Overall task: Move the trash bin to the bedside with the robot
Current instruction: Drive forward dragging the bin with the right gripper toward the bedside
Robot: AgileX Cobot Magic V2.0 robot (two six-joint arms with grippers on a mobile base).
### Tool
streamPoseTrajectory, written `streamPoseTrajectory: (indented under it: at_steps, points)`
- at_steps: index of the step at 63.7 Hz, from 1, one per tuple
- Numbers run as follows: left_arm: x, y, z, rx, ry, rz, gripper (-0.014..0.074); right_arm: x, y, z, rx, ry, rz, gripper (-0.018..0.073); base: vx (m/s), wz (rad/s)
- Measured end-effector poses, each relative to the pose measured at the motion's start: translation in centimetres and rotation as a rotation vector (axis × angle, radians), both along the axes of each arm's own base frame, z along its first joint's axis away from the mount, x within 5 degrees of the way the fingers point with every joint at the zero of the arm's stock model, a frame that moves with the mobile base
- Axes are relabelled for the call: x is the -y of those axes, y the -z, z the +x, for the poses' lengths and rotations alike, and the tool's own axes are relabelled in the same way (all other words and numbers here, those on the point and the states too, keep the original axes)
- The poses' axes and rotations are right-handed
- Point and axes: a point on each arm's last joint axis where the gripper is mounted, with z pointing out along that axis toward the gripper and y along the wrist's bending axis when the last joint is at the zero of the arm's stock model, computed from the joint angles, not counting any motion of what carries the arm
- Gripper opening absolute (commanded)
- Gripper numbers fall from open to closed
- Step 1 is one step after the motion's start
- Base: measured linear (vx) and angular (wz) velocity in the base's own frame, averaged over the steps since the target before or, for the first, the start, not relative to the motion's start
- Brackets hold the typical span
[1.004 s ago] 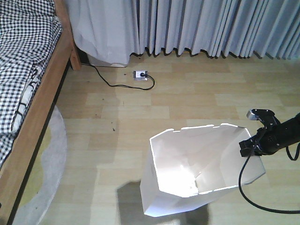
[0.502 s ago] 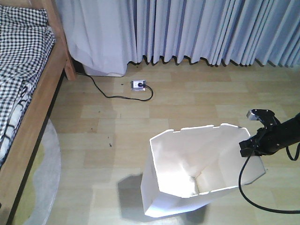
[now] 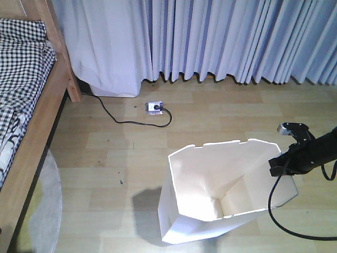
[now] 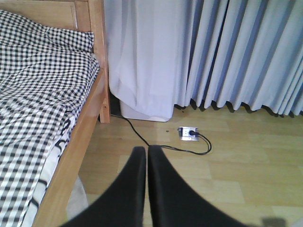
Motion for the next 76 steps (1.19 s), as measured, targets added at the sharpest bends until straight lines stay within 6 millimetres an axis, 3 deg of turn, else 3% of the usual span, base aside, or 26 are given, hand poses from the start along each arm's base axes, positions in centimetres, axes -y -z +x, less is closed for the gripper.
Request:
streamPoseTrajectory:
  at_steps: [76]
  points:
    - [0.00,0.00,0.00,0.000,0.000,0.000,-0.0006,0.00,0.00,0.00,0.000,0.001,0.000,-0.0005,0.16,0.00]
